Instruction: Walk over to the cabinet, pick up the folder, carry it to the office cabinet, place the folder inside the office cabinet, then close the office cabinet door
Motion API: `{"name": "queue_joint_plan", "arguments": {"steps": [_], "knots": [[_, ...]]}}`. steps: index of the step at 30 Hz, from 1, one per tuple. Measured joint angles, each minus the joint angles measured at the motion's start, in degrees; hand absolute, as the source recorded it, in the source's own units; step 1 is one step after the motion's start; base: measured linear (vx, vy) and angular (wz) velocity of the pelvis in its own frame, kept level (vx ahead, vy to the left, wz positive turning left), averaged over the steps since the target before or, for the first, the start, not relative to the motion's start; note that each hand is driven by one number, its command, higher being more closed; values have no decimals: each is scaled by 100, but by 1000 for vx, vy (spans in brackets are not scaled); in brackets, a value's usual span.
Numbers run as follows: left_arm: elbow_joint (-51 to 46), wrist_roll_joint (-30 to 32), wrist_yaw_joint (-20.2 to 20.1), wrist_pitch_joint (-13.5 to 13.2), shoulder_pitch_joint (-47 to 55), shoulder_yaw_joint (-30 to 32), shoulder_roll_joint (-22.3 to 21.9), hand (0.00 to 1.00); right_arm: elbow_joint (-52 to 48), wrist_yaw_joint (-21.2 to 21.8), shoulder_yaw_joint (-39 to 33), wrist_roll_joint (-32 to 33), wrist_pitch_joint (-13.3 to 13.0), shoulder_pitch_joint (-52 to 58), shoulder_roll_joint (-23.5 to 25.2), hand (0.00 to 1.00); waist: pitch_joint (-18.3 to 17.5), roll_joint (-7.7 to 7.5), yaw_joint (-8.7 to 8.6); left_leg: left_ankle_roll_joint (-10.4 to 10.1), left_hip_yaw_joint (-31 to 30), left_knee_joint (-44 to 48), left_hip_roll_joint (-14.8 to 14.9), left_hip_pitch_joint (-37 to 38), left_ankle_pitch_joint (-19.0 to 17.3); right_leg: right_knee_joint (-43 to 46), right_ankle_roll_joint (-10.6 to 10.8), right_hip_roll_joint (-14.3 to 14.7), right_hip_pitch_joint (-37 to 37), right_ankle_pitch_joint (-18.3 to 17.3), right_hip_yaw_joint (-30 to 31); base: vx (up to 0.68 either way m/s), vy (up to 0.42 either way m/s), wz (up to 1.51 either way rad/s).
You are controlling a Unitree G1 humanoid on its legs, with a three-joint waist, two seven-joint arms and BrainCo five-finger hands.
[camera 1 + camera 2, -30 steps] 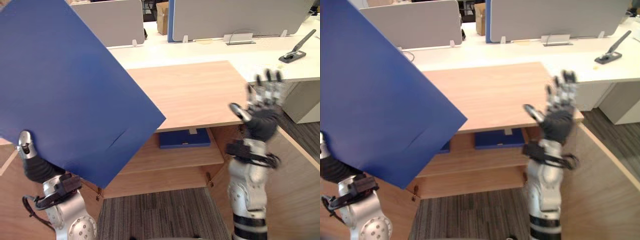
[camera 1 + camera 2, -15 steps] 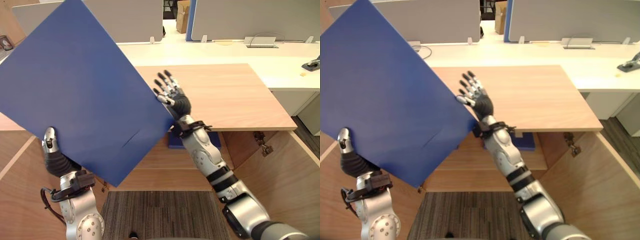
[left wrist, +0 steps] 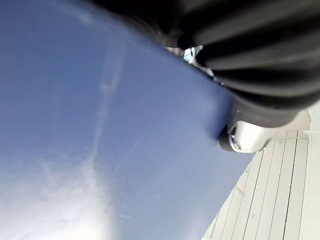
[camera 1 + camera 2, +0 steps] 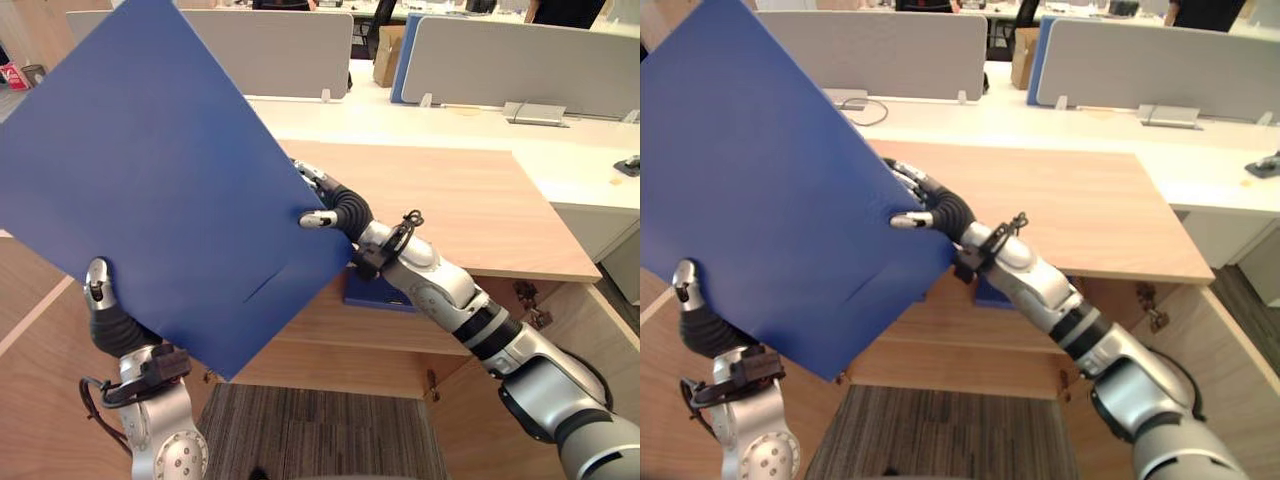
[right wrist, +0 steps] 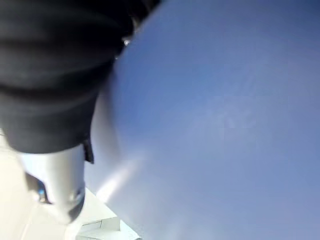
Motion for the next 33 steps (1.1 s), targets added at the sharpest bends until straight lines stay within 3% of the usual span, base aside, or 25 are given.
{"name": "queue_joint_plan", "arguments": {"steps": [11,12,20,30,31,33], "knots": [[244,47,-78,75,76,-271,117,100,-53,66,-95,427,-17,-6,-69,0,-155,4,-9,-5,18,-1,-1,43,7,-6,7,-1,-7,7,16,0,0,0],[245,65,-80,80,76,-281,139,100,-53,88,-94,424,-17,-12,-74,100,-155,4,-8,-6,25,-1,-1,43,7,-14,12,0,-10,12,24,-9,-4,-4],[245,417,-85,-154,77,-281,284,100,-83,193,678,421,64,-581,-653,100,-273,2,18,-14,78,-1,-3,-18,1,-189,10,46,-16,112,59,-2,-3,-3],[244,454,-93,-267,78,-395,411,100,-83,191,1007,401,116,-928,-865,100,-379,19,115,-22,79,-1,-3,-57,-6,-190,10,42,-67,121,60,0,0,0],[244,454,-93,-267,78,-400,413,0,-83,191,1010,396,112,-936,-865,100,-402,21,127,-26,79,-1,-3,-61,-9,-192,10,41,-70,121,60,0,0,0],[244,515,-93,-266,85,-413,444,0,-83,192,1010,384,111,-948,-869,100,-434,23,141,-31,81,-1,-3,-65,-13,-196,11,40,-73,121,60,0,0,0]]}}
